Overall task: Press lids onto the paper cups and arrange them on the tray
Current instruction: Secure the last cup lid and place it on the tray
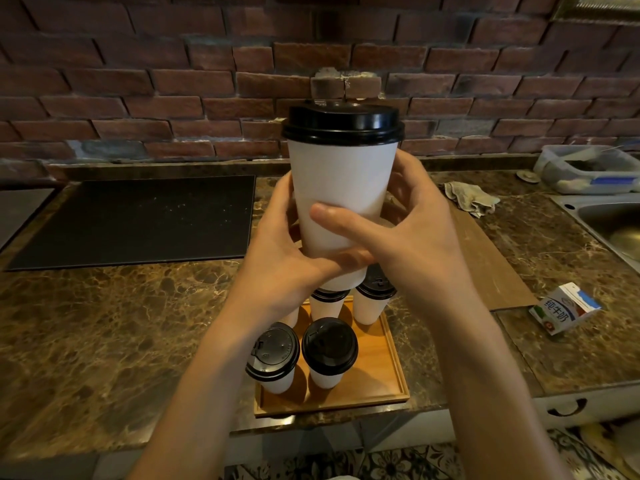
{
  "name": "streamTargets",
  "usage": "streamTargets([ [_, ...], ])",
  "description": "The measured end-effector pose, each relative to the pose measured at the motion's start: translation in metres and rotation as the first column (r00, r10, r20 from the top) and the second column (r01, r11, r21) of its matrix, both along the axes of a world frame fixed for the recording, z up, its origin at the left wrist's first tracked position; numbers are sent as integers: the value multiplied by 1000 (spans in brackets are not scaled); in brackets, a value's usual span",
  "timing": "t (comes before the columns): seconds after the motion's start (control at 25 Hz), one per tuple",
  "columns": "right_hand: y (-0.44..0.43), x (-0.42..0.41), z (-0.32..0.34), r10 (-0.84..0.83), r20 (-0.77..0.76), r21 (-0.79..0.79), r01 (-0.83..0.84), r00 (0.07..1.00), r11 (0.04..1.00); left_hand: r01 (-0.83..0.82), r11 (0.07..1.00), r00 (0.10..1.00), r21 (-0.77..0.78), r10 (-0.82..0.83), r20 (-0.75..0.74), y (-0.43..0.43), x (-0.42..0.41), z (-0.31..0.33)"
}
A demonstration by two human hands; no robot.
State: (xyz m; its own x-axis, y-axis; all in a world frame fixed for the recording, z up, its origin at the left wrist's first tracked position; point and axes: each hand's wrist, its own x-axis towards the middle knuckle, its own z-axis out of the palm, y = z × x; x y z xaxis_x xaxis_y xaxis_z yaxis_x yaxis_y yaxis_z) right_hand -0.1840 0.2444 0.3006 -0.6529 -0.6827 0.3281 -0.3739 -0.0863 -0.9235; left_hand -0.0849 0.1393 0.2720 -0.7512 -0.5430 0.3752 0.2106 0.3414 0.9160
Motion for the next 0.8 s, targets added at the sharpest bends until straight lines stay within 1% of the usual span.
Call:
streamTargets([
  [0.08,2,-2,0,49,40,-4,-49,998,999,44,999,999,-2,-44,19,-3,3,1],
  [0.24,4,-10,1,164,125,-9,-164,979,986,49,999,998,-23,-48,32,-7,6,0],
  [0.4,6,-21,-3,268,203,7,-275,942,961,55,998,998,-17,-55,40,-9,6,-6],
  [0.52,7,-25,-7,346,252,-13,-354,904,935,116,993,992,21,-116,38,-10,6,-9],
  [0.68,8,-24,-13,406,280,-25,-416,870,909,228,973,972,37,-229,50,-12,6,-9],
  [0.8,9,-24,-12,405,254,1,-418,879,908,207,978,978,18,-208,36,-11,5,-11],
])
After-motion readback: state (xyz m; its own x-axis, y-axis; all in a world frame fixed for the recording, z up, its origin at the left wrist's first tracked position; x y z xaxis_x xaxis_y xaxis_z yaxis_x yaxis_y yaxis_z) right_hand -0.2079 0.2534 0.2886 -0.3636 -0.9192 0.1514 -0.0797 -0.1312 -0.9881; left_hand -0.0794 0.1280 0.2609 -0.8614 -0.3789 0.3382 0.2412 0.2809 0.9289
